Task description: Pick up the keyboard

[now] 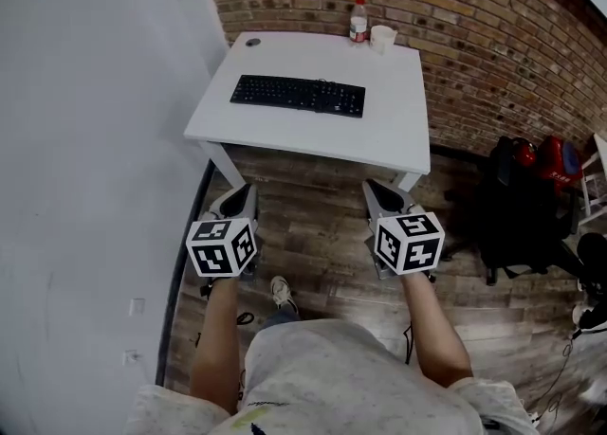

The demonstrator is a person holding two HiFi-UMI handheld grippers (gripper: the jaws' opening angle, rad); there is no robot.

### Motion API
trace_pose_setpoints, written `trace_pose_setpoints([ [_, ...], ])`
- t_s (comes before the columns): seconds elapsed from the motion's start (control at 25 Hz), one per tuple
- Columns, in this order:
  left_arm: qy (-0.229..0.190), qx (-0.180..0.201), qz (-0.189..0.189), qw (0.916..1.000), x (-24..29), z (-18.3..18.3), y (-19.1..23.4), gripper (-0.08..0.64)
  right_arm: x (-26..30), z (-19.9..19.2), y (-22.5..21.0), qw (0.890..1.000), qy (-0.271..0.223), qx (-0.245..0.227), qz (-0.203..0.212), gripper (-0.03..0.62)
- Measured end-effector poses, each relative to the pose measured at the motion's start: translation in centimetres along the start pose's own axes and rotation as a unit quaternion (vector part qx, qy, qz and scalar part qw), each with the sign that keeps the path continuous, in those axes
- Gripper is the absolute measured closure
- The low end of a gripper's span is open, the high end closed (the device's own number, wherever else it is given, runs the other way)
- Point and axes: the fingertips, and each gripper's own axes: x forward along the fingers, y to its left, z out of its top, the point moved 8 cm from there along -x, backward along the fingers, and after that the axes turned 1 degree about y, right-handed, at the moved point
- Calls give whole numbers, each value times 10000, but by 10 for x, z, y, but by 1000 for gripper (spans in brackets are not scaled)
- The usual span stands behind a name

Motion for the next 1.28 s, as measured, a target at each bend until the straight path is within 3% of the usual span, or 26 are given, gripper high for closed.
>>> trace_pose_setpoints([
  [0.76,101,137,-704,9974,94,81,150,566,142,57,46,9955,-27,357,-882,581],
  [1.28,241,131,-1053,9941,134,94,202,566,186,62,58,9893,-7,593,-1334,581],
])
